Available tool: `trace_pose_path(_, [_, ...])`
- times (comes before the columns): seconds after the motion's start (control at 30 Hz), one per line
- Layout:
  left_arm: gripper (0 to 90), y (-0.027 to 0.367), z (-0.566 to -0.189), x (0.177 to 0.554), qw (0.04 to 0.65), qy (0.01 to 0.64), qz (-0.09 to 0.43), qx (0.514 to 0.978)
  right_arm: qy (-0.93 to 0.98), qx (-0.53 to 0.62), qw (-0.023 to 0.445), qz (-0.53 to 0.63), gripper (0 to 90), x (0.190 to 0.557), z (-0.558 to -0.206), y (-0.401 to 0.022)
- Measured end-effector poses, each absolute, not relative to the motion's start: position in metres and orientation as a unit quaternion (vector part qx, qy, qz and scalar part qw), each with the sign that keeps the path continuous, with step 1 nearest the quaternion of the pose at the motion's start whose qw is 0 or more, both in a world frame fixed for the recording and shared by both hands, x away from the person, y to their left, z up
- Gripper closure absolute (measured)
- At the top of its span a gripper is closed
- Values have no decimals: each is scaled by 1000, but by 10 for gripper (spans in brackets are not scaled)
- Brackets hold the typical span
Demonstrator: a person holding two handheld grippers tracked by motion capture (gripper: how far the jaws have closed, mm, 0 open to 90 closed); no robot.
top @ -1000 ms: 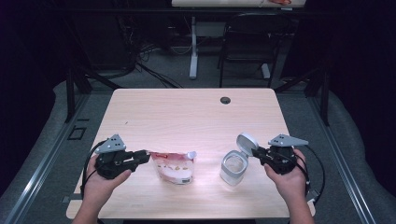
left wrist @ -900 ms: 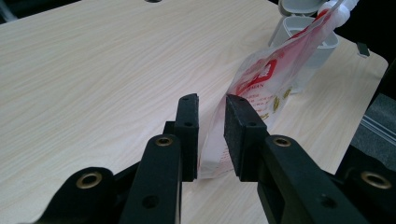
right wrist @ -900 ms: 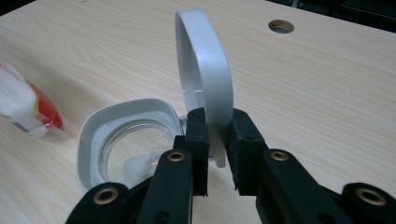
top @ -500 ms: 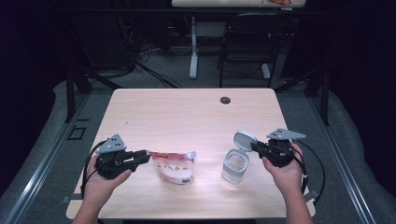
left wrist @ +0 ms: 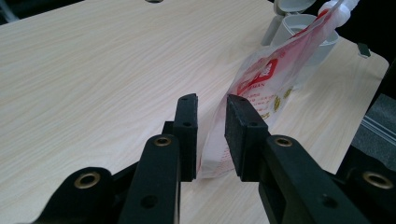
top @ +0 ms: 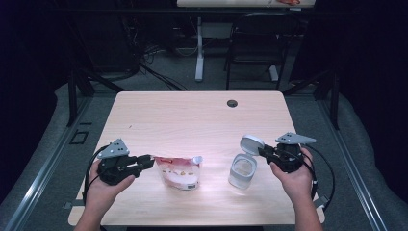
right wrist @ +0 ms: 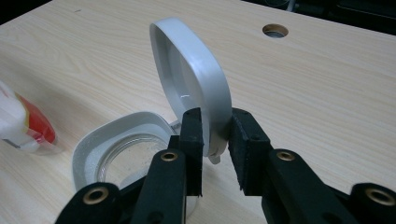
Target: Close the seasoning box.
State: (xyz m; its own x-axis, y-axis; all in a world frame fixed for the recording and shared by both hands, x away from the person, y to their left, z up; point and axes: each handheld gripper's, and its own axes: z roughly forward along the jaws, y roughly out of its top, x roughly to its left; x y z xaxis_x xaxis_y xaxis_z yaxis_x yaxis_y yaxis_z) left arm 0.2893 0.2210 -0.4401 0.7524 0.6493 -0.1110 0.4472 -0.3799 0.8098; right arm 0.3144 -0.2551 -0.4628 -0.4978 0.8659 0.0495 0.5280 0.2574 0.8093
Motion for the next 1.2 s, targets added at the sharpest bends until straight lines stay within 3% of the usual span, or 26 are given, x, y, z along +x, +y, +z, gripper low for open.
trace_pose_path(0.57, [751,221,-439,289,449,330,111,823,757,414,247,440,708,282,-424,-248])
trace_pose_path(1.2, [757,217,-440,291,451,324,104,825,797,357,209,441,693,291,-429,-203])
